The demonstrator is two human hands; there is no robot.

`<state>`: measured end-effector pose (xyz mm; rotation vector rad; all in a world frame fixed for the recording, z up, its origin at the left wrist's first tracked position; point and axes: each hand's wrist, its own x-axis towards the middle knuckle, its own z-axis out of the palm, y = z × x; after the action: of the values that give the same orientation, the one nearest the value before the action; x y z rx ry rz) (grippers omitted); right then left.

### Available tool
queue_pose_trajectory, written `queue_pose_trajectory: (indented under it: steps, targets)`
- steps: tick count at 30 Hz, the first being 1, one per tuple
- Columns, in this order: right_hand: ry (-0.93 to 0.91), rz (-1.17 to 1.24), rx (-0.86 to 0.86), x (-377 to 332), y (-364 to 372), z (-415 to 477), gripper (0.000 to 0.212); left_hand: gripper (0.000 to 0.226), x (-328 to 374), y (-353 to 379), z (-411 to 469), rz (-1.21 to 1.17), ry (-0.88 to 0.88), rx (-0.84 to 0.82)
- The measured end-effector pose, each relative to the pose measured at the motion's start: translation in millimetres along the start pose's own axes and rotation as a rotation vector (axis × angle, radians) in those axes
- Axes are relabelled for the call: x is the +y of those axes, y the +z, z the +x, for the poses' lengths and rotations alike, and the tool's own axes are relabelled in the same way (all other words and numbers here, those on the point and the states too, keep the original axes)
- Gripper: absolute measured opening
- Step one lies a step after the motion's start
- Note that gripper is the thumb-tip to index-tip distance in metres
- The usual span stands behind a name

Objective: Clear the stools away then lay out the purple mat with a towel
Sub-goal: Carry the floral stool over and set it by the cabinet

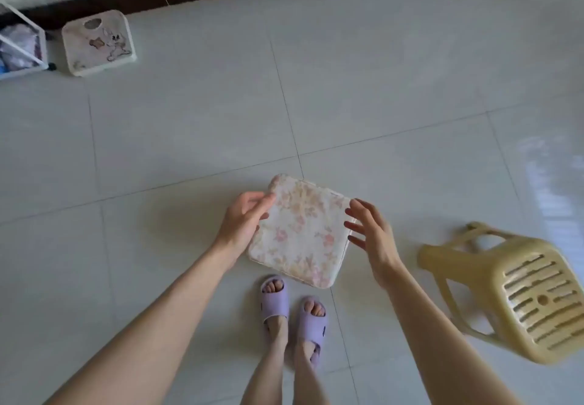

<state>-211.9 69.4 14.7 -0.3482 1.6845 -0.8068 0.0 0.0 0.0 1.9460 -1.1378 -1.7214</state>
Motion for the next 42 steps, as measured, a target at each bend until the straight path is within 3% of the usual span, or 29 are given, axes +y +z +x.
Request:
queue_pose_trajectory:
  steps: [6, 8, 11, 12, 14, 16, 18, 20, 22, 27, 30, 36, 42]
  targets:
    - [0.000, 0.015, 0.006, 75.3, 0.8, 75.4, 0.073, 0.053, -71.4, 30.6, 83.2, 0.019, -0.015, 0.015]
    - [-0.019, 0.040, 0.013, 98.3, -3.6, 93.6, 0.067, 0.062, -88.3, 36.8, 101.2, 0.023, 0.008, 0.009]
    - [-0.045, 0.086, 0.053, 134.7, -6.0, 119.5, 0.032, 0.090, -116.6, 48.0, 126.1, 0.076, -0.015, -0.005]
    - [-0.049, 0.094, 0.069, 145.0, -5.3, 126.5, 0.030, 0.098, -126.3, 50.0, 133.7, 0.084, -0.027, -0.008]
    - [-0.065, 0.113, 0.083, 162.0, -5.0, 138.6, 0.034, 0.109, -142.8, 52.2, 147.3, 0.102, -0.044, -0.010]
    - [-0.073, 0.124, 0.065, 177.4, -4.0, 150.2, 0.055, 0.113, -155.3, 53.5, 159.2, 0.146, -0.057, -0.017]
    - [-0.049, 0.142, 0.058, 190.0, -1.8, 162.0, 0.070, 0.101, -165.6, 53.7, 170.2, 0.166, -0.061, -0.027]
    - [-0.020, 0.132, 0.089, 200.5, 2.4, 173.5, 0.076, 0.073, -174.8, 53.3, 181.2, 0.184, -0.028, -0.031]
    - [0.015, 0.118, 0.133, 210.7, 6.0, 183.9, 0.076, 0.059, -183.1, 52.3, 190.8, 0.175, -0.006, -0.037]
    - [0.039, 0.130, 0.196, 224.8, 8.7, 197.6, 0.062, 0.065, -194.4, 49.4, 202.1, 0.118, 0.017, -0.066]
    - [0.028, 0.151, 0.202, 224.8, 8.7, 199.6, 0.054, 0.056, -195.7, 48.4, 202.7, 0.119, 0.028, -0.061]
    - [0.038, 0.120, 0.220, 218.3, 15.5, 194.7, 0.050, 0.042, -195.3, 45.6, 193.1, 0.130, 0.051, 0.017]
    - [-0.001, 0.040, 0.142, 186.1, 29.1, 176.6, 0.050, 0.046, -188.2, 16.3, 159.0, 0.076, 0.002, 0.087]
